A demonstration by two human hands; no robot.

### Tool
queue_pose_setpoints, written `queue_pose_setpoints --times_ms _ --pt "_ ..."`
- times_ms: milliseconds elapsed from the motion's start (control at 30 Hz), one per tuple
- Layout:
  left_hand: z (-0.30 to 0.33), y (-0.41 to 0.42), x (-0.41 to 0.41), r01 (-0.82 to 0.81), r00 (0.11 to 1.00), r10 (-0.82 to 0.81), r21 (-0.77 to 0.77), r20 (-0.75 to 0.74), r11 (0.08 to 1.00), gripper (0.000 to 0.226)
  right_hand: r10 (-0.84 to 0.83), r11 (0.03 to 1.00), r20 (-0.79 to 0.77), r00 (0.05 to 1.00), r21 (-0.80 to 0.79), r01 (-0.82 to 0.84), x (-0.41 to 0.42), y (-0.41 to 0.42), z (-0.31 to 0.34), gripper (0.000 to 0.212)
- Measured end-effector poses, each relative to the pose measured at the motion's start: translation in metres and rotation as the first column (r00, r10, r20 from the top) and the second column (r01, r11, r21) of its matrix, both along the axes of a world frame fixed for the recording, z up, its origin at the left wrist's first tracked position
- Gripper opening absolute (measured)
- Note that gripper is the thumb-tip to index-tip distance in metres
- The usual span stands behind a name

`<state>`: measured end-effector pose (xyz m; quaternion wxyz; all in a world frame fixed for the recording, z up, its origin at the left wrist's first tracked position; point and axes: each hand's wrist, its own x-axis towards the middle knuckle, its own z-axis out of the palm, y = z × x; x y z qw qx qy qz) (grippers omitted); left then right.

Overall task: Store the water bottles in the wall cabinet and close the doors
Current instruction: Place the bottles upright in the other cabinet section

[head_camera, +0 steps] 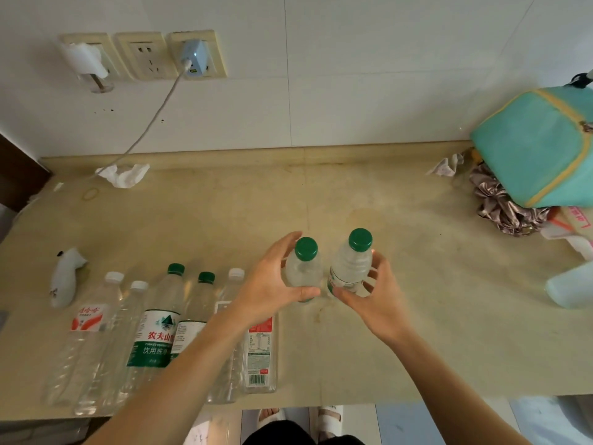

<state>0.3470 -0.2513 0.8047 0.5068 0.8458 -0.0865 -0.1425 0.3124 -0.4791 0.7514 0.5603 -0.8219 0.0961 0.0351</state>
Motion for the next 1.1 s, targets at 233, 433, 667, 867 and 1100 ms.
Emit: queue_pose_setpoints --times_ms 233,433,667,867,1100 --pt "-0.049 -0.009 -0.011 -0.149 0.987 0.151 0.053 -0.050 0.987 0.098 0.021 0.999 -0.055 0.998 0.046 -0.018 0.007 0.000 -0.020 0.075" --pt "-0.052 -0.014 -0.014 -0.201 0.980 0.201 0.028 0.015 0.979 0.080 -0.010 0.995 -0.038 0.999 0.094 0.014 0.009 0.012 -0.019 0.062" --pt "-0.034 -0.007 -0.009 -0.222 0.971 0.228 -0.089 0.072 0.971 0.072 -0.080 0.981 0.023 0.997 0.177 0.075 0.004 0.018 0.010 0.059" --pt "0.036 -0.009 0.017 -0.188 0.961 0.232 -0.263 0.149 0.946 0.064 -0.192 0.958 0.180 0.965 0.247 0.145 0.017 0.023 0.090 0.051" --pt "0.179 -0.010 0.040 -0.032 0.884 0.205 -0.385 0.420 0.923 0.061 -0.152 0.970 0.457 0.876 0.239 0.044 0.030 0.022 0.231 0.050"
